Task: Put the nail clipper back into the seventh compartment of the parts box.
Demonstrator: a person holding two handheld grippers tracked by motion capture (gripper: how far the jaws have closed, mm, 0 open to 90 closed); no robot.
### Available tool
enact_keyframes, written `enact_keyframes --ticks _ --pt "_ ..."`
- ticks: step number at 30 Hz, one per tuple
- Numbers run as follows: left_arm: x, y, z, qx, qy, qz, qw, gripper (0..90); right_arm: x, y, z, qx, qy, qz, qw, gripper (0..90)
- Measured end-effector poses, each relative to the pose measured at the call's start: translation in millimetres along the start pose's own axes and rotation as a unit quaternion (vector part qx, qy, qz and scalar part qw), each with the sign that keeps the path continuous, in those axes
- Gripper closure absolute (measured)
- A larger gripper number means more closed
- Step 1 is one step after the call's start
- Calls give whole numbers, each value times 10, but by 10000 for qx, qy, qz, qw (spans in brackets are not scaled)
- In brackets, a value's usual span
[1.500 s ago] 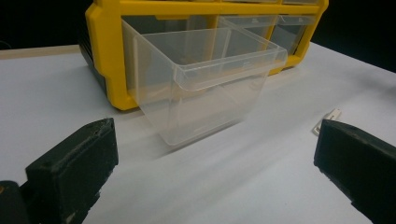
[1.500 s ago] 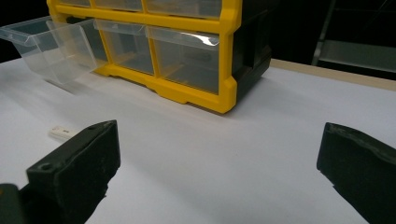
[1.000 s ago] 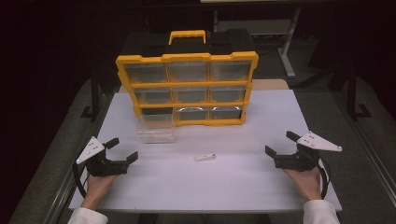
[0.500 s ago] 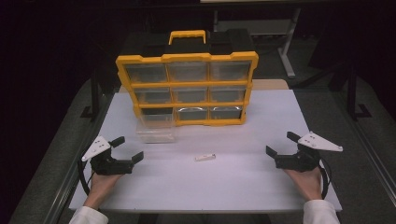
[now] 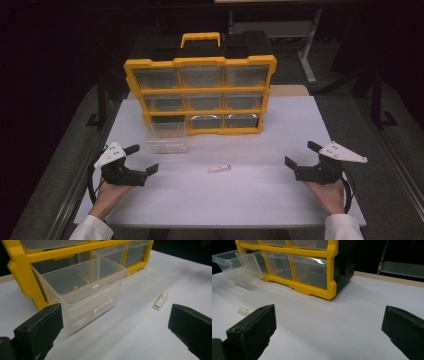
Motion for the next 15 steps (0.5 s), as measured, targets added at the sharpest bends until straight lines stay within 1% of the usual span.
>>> enact_keyframes --ticks 3,8,13,15 --pt "-55 -34 -31 92 -66 80 9999 0 0 -5 5 -15 17 3 10000 0" --pt "-114 -74 -54 177 -127 122 9997 0 2 -13 9 -23 26 25 10000 0" --pt "-155 -106 -67 204 -213 224 9993 0 4 -11 9 -19 28 29 10000 0" --pt "-172 -113 -65 199 -216 249 9993 0 9 -13 6 -24 20 47 10000 0"
Point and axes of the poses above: each handheld gripper's, and its own axes: y roughly backward along the jaws, x roughly out of its underside, z roughly to its left, the point moved 2 cm from there along -y, roughly forward along the jaws, and after that the axes turned 4 degrees about y, right-handed, at the moved point
